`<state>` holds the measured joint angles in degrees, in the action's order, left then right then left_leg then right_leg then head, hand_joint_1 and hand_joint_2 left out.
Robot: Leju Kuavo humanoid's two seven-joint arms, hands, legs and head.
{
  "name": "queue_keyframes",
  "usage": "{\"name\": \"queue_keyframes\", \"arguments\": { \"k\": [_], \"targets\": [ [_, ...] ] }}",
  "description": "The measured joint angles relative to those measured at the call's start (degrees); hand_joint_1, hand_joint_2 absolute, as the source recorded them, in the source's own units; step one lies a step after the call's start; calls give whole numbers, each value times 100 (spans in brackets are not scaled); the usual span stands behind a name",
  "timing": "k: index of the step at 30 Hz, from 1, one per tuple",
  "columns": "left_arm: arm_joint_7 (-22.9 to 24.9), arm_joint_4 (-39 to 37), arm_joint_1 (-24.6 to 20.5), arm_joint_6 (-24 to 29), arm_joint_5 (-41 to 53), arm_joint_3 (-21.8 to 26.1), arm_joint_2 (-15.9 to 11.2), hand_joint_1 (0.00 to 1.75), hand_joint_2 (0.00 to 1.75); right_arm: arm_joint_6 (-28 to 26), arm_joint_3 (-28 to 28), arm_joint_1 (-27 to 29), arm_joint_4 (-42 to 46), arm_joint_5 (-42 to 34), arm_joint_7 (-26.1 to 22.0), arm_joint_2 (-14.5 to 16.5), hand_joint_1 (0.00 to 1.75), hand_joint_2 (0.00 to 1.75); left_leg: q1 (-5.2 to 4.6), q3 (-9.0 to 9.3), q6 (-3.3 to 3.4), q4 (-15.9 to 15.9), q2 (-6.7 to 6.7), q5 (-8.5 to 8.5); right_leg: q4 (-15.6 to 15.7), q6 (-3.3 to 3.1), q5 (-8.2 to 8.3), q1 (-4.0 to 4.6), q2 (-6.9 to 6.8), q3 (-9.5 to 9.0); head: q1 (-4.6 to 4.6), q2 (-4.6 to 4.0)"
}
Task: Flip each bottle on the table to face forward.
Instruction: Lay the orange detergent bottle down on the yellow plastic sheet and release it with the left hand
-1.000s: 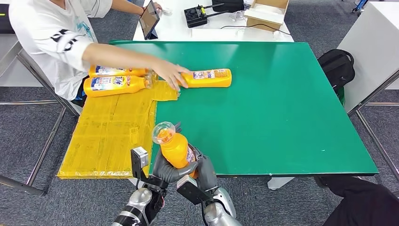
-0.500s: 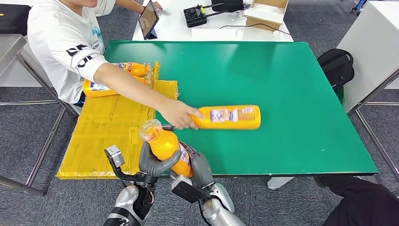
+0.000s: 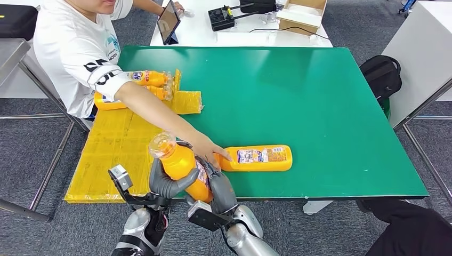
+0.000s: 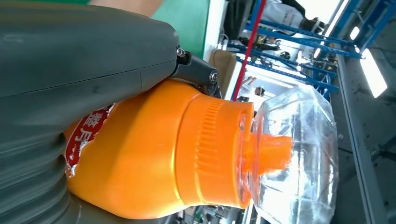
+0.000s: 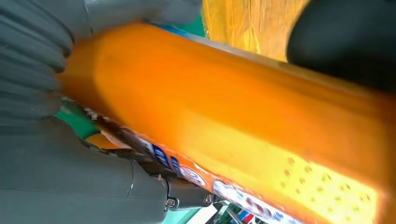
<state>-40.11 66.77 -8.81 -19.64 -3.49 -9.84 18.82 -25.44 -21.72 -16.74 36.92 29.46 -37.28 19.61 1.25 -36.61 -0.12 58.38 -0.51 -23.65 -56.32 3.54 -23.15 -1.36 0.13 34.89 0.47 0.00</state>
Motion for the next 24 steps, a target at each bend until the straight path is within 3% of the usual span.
{"name": "queue_keyframes", "arguments": {
  "k": [1,20,24],
  "targets": [
    [-1,17,-1,41,71,-6,-1,175,175,-32,-9,-2,0,-28,-4,0,0,0,0,0,0,0,0,0,0,0,0,0,0,0,0,0],
    [-4,505,-39,1729,683,-18,-3,175,175,-28,39,125,815,-353,-21,-9,0,0,0,0,0,0,0,0,0,0,0,0,0,0,2,0],
    [-4,610,-63,2356,886,50,-25,175,175,-26,45,186,1039,-543,-48,-14,0,0,0,0,0,0,0,0,0,0,0,0,0,0,3,0]
  ]
}}
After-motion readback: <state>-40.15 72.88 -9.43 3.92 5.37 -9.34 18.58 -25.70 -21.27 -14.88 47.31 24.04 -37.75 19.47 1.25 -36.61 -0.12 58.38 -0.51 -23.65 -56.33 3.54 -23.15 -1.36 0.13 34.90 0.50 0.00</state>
